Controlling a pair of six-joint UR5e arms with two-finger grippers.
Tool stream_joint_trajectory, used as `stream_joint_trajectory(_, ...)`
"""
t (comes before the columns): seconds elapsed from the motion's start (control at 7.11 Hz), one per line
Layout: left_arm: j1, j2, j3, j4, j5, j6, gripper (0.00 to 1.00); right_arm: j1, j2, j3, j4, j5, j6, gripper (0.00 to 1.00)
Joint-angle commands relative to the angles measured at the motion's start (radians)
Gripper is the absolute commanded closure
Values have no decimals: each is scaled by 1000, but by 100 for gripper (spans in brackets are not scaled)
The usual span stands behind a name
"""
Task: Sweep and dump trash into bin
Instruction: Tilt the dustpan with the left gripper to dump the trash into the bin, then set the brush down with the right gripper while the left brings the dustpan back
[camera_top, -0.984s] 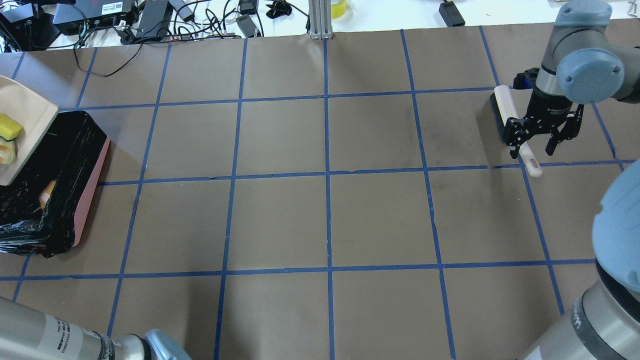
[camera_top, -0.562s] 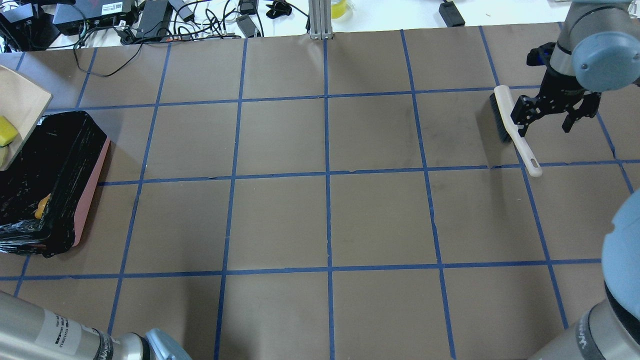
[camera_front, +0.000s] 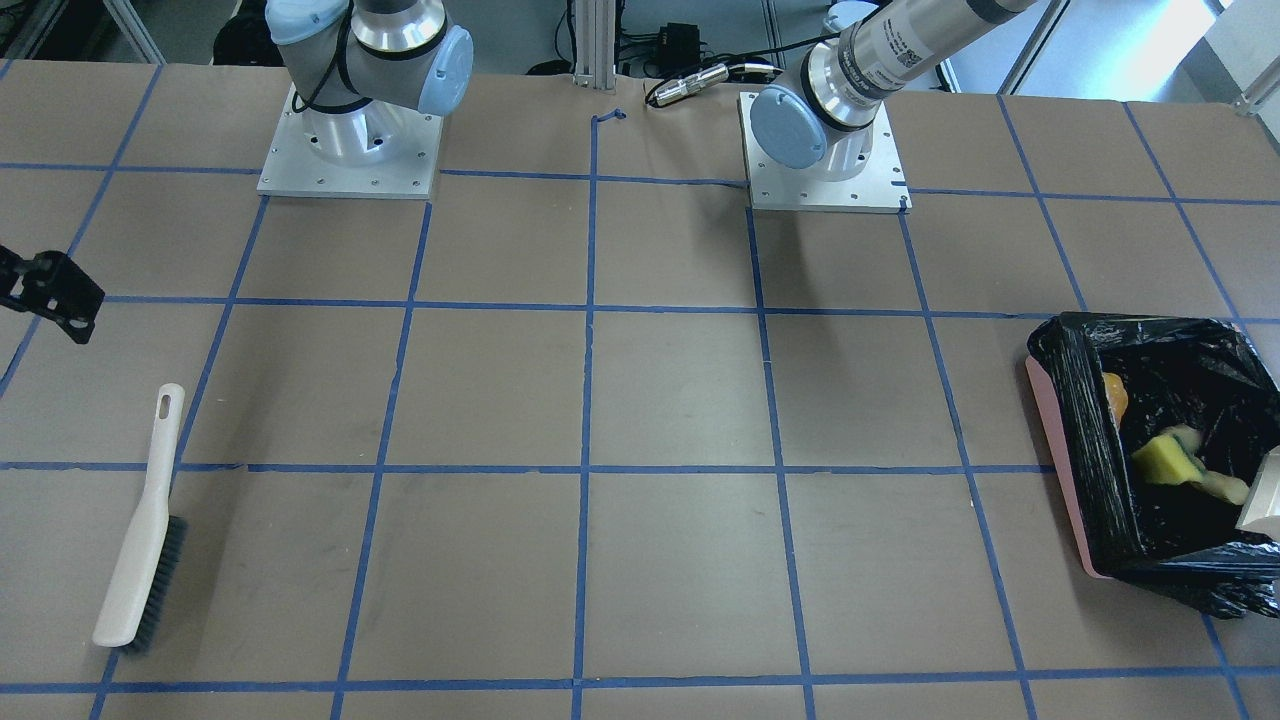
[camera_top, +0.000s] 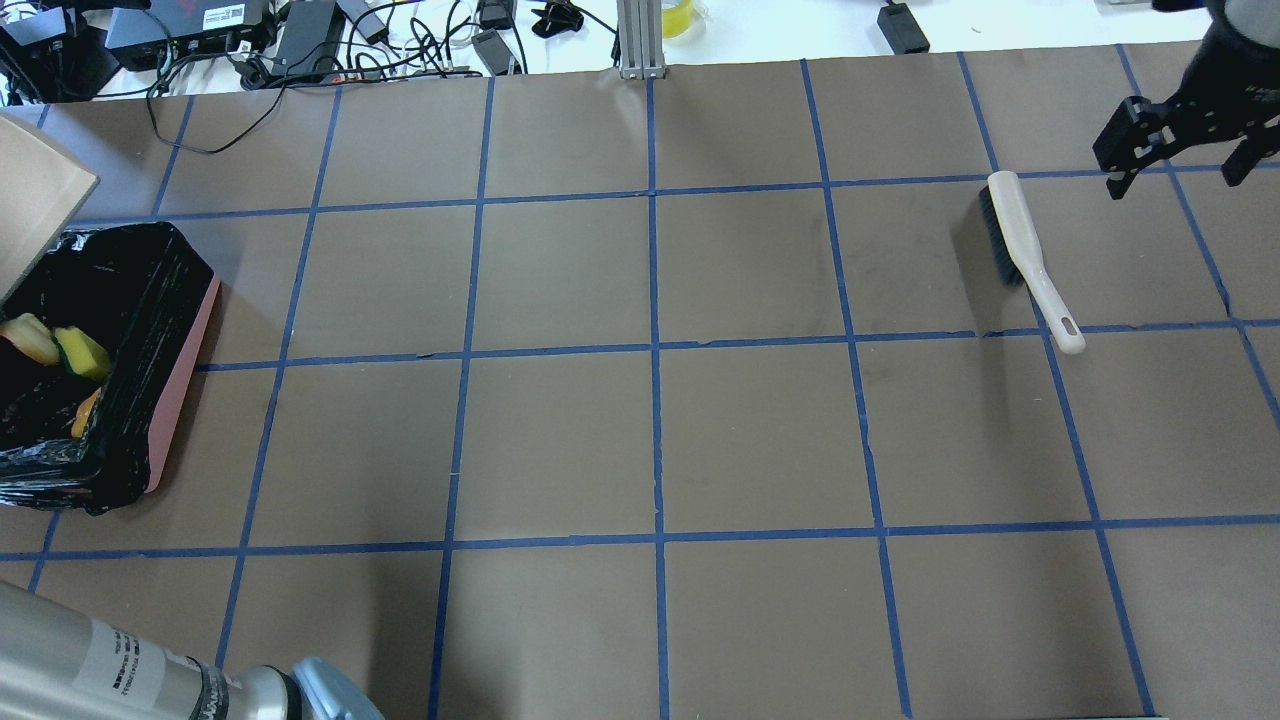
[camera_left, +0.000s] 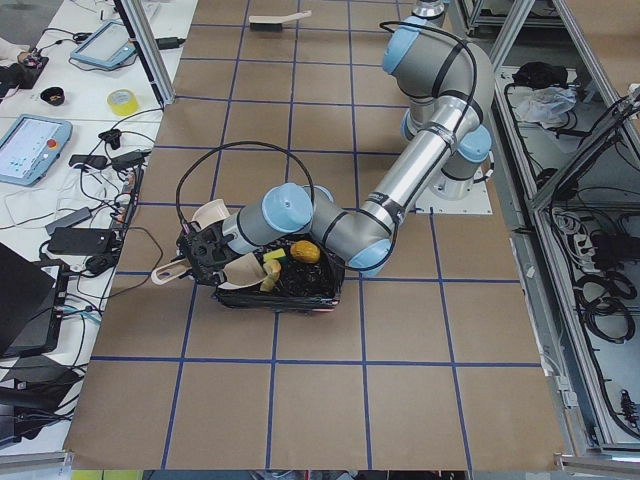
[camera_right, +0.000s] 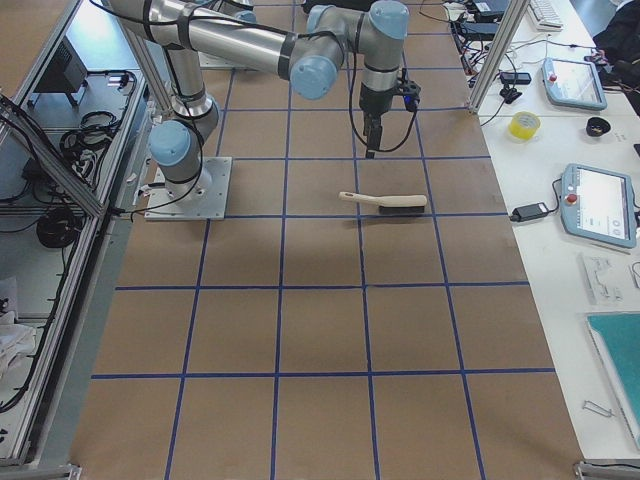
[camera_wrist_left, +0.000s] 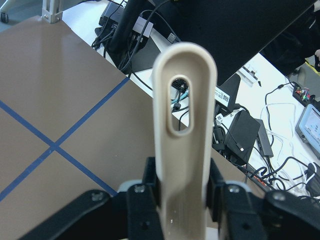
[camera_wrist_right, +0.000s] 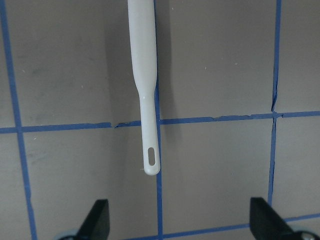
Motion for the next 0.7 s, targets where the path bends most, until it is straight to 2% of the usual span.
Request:
stream_joint_trajectory(0.0,-30,39,-64,92,12,3,100,52,-76,-10,46,87,15,0)
stream_joint_trajectory(0.14,-41,63,-61,87,21,2,100,150,-82,-21,47,72,60,0)
stream_joint_trajectory(0.28,-70,74,-64,76,96,-3,100,234,-79,-22,43,72,163,0)
stream_joint_trajectory(0.56,-180,129,-66,61,252,-1,100,293,-85,-21,47,76,261,0)
